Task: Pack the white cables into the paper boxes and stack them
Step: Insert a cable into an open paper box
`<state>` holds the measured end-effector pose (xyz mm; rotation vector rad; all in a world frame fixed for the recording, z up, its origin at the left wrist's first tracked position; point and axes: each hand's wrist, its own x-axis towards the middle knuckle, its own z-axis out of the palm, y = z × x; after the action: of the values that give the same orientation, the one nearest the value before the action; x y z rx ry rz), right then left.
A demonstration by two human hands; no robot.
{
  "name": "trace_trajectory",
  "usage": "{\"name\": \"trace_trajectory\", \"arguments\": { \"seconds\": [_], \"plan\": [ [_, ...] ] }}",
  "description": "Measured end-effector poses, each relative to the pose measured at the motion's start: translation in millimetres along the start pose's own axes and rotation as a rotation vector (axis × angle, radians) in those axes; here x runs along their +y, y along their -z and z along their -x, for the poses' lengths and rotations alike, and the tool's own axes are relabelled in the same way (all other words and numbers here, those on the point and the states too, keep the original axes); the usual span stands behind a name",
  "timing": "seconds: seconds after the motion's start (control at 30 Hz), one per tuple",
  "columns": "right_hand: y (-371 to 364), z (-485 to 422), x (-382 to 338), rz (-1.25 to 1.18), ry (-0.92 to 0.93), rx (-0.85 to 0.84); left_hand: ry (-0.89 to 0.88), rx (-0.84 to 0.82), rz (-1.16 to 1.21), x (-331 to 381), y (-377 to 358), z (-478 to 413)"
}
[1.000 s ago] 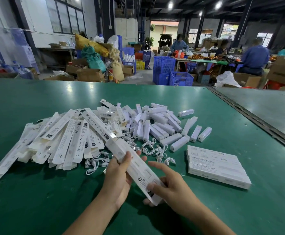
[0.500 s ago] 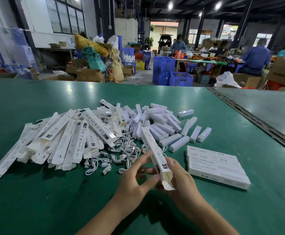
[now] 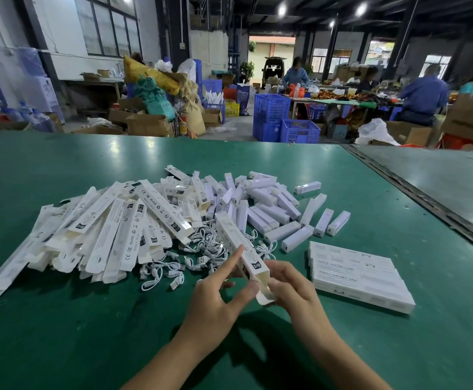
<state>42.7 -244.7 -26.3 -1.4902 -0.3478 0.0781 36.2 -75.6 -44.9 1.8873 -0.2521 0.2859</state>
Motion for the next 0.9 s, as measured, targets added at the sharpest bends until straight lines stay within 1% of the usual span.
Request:
{"name": "trace_trajectory", "arguments": {
  "seconds": [0.1, 0.2, 0.27, 0.37, 0.47, 0.53, 0.6, 0.7, 0.83, 0.9],
  "plan": [
    [-0.9, 1.4, 2.7, 0.024, 0.084, -0.005, -0.020, -0.001, -0.015, -0.7, 2.3, 0.4],
    [0.4, 1.8, 5.8, 0.117, 0.113, 0.009, -0.052, -0.013, -0.056, 0.1, 2.4, 1.8],
    [3.1, 2.4, 7.2, 0.244, 0.165, 0.009, -0.064, -0.004, -0.081, 2.7, 2.2, 2.2],
    [4.3, 1.3, 8.9, 0.472, 0.335, 0.012, -0.061, 0.006, -0.085, 3.2, 2.2, 1.9],
    [4.0, -0.6, 7.0, 0.613, 0.472, 0.055, -0.053, 0.012, -0.081, 2.1, 2.8, 1.6],
    [6.8, -0.6, 3.5, 0.660, 0.499, 0.054, -0.040, 0.012, -0.069, 0.6, 2.6, 1.1],
    [10.8, 0.8, 0.9, 0.711, 0.483, -0.001, -0.036, 0.025, -0.064, -0.6, 2.8, 0.1],
    [13.8, 0.7, 0.6, 0.753, 0.514, -0.065, -0.045, 0.037, -0.055, -2.1, 3.7, -0.2],
    [12.9, -0.8, 1.0, 0.701, 0.551, -0.035, -0.056, 0.045, -0.051, -2.9, 3.2, 0.4],
    [9.7, -0.3, 0.1, 0.690, 0.559, 0.017, -0.049, 0.049, -0.040, -2.0, 2.7, 0.0]
  ]
}}
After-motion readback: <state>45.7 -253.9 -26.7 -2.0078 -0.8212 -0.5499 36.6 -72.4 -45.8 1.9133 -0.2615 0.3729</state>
